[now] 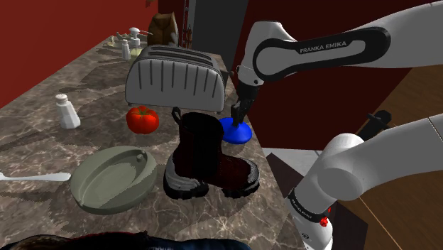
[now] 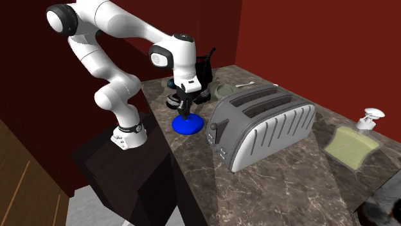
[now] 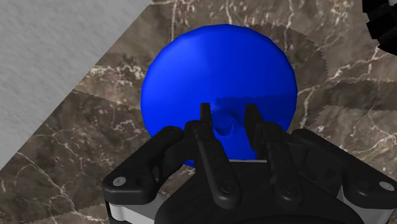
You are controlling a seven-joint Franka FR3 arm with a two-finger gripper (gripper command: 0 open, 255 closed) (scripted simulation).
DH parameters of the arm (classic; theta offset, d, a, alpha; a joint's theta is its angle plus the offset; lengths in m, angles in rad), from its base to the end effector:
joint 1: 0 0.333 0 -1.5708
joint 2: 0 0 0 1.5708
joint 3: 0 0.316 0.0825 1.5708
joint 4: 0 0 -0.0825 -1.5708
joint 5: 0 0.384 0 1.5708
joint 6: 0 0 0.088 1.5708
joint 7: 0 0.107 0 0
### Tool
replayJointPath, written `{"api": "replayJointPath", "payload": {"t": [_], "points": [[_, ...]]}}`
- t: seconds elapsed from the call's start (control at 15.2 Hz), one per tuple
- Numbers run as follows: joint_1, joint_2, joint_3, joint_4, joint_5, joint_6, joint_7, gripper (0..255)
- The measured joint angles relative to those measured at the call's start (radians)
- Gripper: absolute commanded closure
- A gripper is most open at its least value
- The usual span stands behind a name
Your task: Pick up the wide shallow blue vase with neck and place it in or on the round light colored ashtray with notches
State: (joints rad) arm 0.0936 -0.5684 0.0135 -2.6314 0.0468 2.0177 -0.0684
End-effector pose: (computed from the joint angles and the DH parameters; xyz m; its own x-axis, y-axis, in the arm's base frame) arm 0.3576 0.0411 0.4241 0.9874 0.1521 -0.0432 0.1506 -0.9879 -0.0370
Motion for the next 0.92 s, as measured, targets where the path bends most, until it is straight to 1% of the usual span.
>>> {"api": "replayJointPath", "payload": {"t": [0.13, 0.33, 0.92], "points": [[0.0, 0.0, 0.0, 0.0, 0.0, 0.0, 0.0, 255], [0.0, -0.006, 0.0, 0.022, 0.0, -0.028, 0.002, 255], [-0.001, -0.038, -0.001, 0.122, -0.003, -0.16, 0.006, 255]]}}
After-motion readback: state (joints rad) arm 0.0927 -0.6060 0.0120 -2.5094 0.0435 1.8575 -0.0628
